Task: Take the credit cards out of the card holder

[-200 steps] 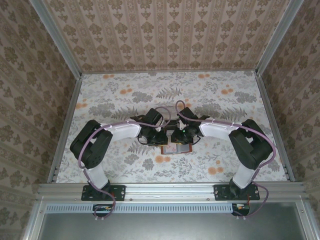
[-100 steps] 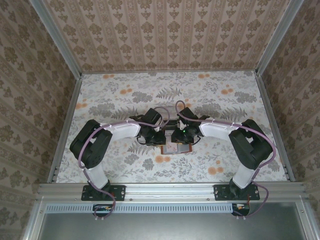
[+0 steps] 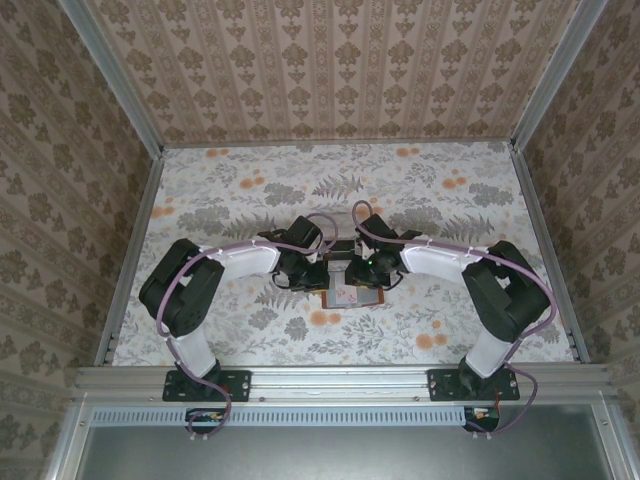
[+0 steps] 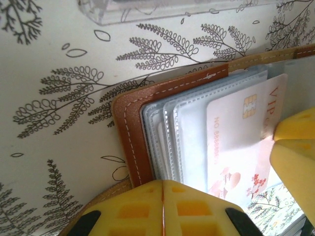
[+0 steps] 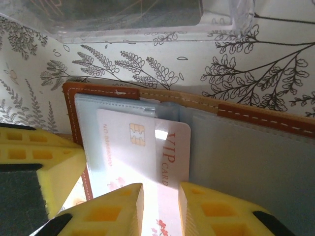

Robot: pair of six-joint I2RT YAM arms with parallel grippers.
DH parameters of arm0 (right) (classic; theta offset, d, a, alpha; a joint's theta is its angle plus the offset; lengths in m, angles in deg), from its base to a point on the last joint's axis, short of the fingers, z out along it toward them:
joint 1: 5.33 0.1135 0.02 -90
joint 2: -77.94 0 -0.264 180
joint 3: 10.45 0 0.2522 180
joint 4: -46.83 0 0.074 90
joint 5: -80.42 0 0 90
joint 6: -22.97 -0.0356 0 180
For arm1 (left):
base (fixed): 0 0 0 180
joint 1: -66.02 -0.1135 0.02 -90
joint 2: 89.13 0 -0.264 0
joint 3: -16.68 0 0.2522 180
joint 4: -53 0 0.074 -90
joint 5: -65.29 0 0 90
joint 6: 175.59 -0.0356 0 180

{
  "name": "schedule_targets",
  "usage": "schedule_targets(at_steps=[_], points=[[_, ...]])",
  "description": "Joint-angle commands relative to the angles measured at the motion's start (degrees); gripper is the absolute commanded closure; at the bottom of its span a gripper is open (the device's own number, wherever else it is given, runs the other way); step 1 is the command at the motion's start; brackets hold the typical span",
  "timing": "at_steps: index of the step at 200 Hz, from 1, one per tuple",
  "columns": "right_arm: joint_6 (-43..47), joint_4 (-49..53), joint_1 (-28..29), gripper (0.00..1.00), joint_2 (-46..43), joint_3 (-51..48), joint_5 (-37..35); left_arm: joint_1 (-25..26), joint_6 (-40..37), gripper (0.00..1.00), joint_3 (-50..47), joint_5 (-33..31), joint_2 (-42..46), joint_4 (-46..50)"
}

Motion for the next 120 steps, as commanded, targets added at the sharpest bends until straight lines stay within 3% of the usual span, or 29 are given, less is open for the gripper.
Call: schedule_targets(at_steps=[1, 120], points=[[0.81, 2.11, -0.27, 0.72, -2.42, -0.25, -0.95, -0.43, -1.36, 0.9, -0.13, -0.74, 2.6, 2.04], [2.3, 4.44, -1.21, 0.72, -3.5, 1.62, -0.33, -0.56, -1.76, 0.89, 3.35, -0.52, 4.24, 3.61]])
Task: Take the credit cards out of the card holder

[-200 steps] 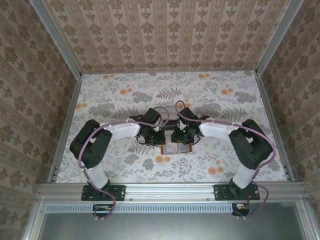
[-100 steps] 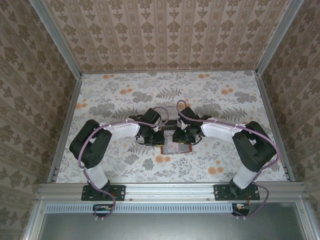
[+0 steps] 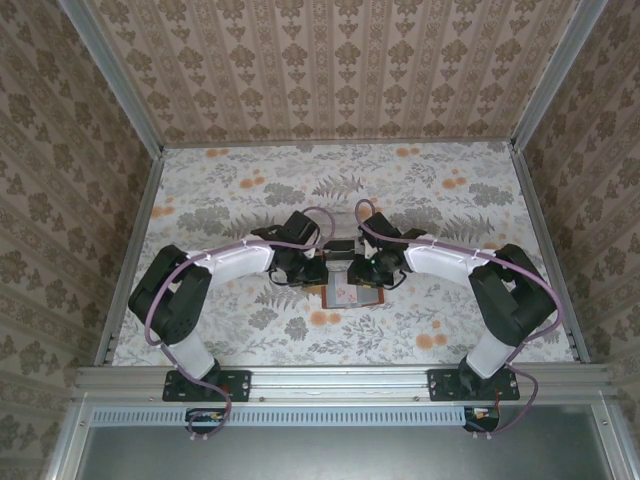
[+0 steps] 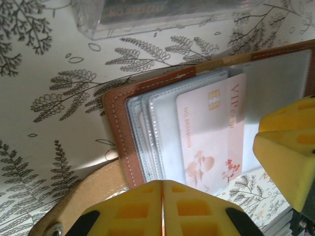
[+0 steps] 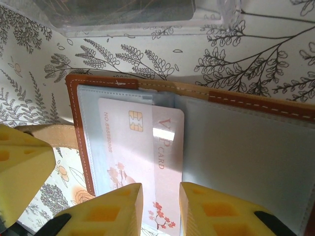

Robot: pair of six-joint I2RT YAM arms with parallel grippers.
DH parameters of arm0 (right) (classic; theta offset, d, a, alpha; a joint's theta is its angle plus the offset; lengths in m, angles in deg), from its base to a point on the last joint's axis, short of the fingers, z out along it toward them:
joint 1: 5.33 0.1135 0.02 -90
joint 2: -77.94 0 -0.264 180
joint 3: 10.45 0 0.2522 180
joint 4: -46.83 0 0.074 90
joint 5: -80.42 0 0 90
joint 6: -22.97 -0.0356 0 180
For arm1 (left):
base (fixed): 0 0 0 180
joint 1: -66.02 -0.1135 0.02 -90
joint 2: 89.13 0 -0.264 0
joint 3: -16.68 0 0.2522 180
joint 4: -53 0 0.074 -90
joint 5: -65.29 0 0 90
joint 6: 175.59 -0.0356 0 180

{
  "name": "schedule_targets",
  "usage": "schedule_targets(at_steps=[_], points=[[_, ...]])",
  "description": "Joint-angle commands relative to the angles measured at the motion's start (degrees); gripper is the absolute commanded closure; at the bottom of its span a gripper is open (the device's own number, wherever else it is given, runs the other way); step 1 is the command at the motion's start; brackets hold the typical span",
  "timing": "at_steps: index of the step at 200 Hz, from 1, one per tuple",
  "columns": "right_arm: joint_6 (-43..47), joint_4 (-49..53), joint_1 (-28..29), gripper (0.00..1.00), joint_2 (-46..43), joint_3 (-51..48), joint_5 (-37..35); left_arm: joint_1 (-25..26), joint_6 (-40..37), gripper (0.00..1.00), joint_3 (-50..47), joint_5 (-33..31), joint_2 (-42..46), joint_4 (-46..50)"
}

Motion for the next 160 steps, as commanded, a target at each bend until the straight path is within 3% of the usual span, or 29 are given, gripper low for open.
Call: schedule_targets(at_steps=[1, 160], points=[[1.01, 1.96, -0.53, 0.72, -1.64, 1.49, -0.3, -0.16, -1.13, 0.89, 2.24, 0.09, 0.1, 1.16], [1.56, -4.61, -3.17, 0.75, 1.41, -2.16, 6.2, 2.56, -1.55, 0.9, 4.14, -1.15, -6.65, 2.77]])
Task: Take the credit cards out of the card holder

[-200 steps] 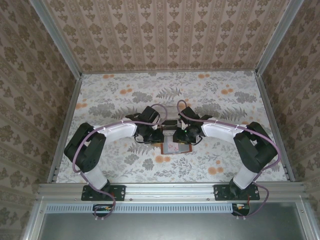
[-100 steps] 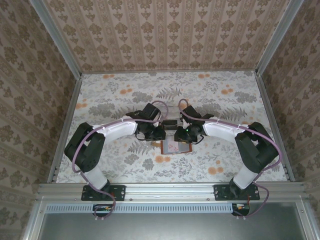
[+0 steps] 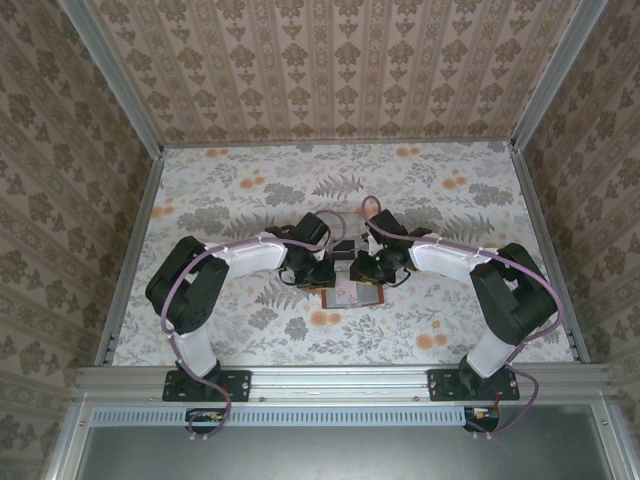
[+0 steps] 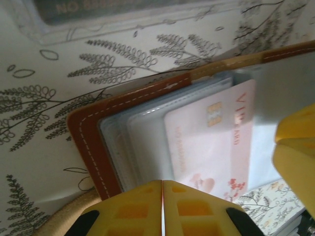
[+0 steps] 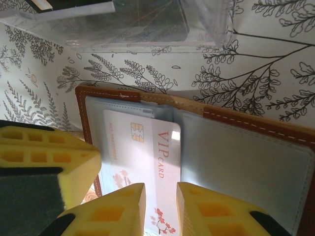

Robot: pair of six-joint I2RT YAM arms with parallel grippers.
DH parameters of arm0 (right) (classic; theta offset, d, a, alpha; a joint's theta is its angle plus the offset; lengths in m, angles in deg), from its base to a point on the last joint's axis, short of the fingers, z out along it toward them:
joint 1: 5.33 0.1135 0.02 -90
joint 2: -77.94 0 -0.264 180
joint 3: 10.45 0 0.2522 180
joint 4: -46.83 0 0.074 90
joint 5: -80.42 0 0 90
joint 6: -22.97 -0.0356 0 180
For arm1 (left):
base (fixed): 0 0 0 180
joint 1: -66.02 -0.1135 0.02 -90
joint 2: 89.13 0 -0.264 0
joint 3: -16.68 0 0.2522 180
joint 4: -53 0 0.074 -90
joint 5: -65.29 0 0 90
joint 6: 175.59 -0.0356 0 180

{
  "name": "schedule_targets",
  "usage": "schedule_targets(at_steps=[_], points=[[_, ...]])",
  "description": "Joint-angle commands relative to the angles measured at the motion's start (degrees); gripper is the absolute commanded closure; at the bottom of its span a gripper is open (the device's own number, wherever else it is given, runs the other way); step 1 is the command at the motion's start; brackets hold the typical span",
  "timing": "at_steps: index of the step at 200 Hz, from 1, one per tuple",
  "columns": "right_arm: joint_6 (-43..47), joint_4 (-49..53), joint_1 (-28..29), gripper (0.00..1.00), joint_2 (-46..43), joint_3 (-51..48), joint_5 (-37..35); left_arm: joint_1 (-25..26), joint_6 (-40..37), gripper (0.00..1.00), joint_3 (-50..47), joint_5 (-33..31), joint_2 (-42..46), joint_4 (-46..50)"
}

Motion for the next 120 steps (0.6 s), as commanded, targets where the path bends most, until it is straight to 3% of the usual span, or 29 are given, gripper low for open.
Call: schedule_targets(at_steps=[1, 56, 120], points=[[1.12, -1.24, -0.4, 0.75, 1.34, -0.83, 2.11, 0.26, -1.54, 0.9, 0.64, -1.15, -0.4, 2.1], [1.39, -2.64, -0.48, 0.75, 3.06, -1.55, 2.39, 0.12, -2.5, 0.9, 0.57, -2.94, -1.37, 4.18], [-1.37, -9.77, -0.75, 0.76, 3.9, -4.08, 8.65, 0.05, -2.86, 0.9, 0.72, -2.76, -1.67, 4.84]])
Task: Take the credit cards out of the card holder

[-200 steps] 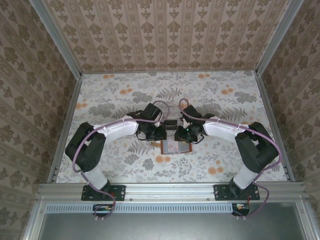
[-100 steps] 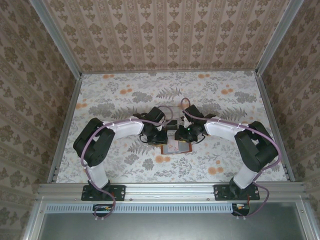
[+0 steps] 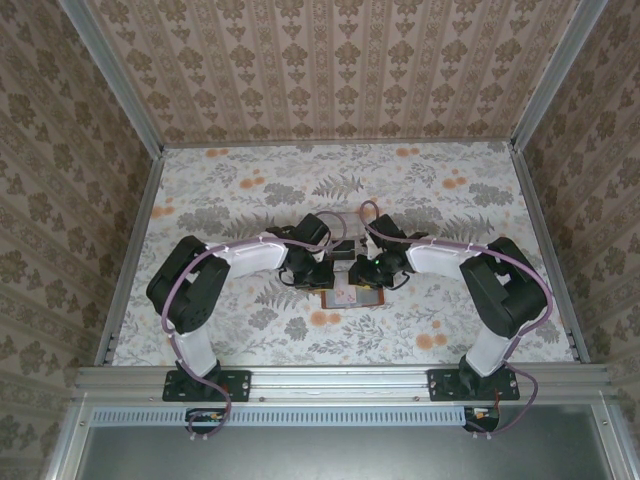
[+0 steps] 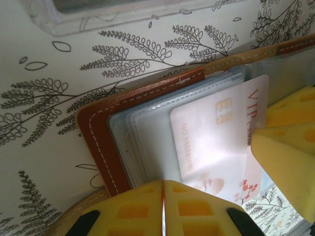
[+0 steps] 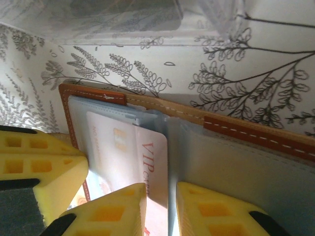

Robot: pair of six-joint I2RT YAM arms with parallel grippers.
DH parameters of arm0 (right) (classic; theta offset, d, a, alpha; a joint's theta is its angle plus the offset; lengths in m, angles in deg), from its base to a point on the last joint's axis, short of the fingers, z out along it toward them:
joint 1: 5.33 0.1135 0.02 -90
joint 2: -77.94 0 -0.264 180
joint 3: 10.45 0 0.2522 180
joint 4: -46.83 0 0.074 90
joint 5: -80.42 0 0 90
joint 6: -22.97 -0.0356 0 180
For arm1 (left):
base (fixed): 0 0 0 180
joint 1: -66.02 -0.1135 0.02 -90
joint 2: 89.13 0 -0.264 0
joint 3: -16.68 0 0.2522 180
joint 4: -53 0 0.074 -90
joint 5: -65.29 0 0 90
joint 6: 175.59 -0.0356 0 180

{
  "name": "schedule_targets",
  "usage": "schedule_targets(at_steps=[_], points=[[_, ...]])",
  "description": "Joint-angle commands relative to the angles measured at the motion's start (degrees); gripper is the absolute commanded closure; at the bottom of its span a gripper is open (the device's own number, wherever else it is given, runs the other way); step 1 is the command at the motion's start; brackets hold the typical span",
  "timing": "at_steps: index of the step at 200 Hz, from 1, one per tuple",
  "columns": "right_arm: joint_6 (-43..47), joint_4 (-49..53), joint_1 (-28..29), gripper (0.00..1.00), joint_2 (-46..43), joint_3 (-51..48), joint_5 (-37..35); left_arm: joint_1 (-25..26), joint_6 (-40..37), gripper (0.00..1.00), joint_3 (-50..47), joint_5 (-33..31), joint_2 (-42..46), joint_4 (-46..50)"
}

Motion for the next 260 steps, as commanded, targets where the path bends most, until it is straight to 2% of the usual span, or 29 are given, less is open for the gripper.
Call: schedule_targets(at_steps=[1, 53, 93, 147, 190, 260], points=[[-1.79, -4.19, -0.25, 0.76, 0.64, -1.51, 4.62, 0.07, -1.57, 0.9, 0.62, -1.69, -1.46, 3.63], [-2.48, -5.81, -0.64, 0.84, -0.67, -2.23, 6.05, -0.17, -1.51, 0.9, 0.62, -1.43, -1.37, 3.69], [-1.22, -3.87, -1.52, 0.92, -1.34, -2.25, 4.6, -0.44, -1.63, 0.9, 0.37, -1.61, -0.89, 3.97], [3.1, 3.26, -3.14, 0.93, -3.51, -1.86, -1.44, -0.82, -1.63, 0.9, -0.21, -1.69, -0.43, 3.87], [7.46, 11.77, -3.21, 0.94, -5.93, 0.54, -9.97, -1.02, -1.57, 0.9, -0.43, -1.61, -0.32, 3.55], [7.37, 13.2, -3.15, 0.93, -7.34, 1.85, -10.01, -1.2, -1.64, 0.9, -0.41, -1.34, -0.23, 3.26]])
